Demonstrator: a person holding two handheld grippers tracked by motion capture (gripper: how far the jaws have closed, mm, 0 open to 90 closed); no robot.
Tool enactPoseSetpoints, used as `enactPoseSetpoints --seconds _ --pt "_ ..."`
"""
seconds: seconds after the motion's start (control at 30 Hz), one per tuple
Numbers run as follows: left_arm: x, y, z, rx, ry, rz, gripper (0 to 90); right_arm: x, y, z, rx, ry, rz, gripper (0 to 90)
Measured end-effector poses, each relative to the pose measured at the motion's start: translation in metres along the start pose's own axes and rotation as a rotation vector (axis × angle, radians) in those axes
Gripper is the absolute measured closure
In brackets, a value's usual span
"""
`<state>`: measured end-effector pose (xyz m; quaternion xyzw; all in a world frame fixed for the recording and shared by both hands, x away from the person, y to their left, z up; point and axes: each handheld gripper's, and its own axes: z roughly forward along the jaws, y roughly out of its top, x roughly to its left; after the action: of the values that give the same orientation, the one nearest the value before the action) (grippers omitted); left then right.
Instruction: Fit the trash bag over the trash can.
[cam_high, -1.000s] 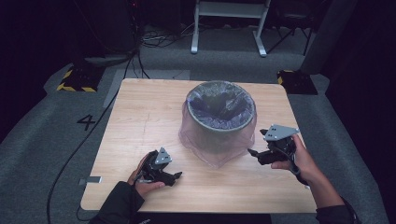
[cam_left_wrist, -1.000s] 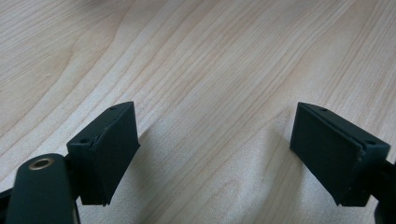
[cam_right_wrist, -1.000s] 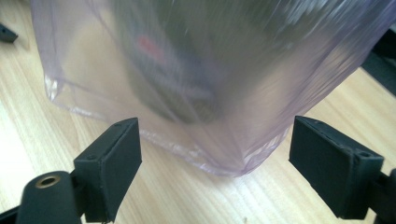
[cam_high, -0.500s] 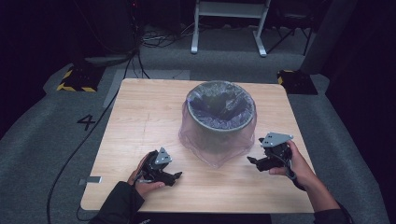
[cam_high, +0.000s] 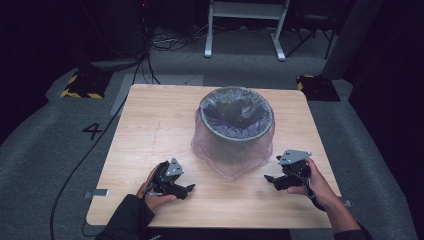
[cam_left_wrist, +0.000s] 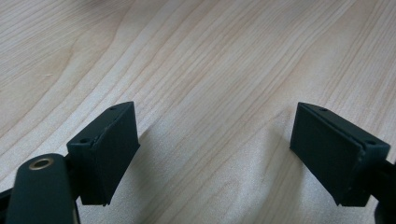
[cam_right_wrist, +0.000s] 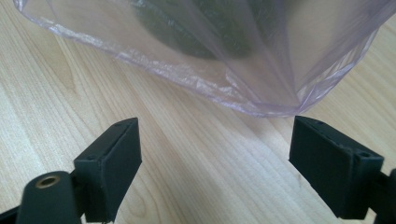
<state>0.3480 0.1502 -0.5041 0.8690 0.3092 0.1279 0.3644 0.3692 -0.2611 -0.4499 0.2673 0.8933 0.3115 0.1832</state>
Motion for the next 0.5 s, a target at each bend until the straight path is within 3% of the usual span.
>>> enactPoseSetpoints --seconds 0.5 --pt "0.0 0.0 0.0 0.0 0.0 -0.001 14.8 0.003 -0.023 0.009 0.012 -0.003 0.024 16.9"
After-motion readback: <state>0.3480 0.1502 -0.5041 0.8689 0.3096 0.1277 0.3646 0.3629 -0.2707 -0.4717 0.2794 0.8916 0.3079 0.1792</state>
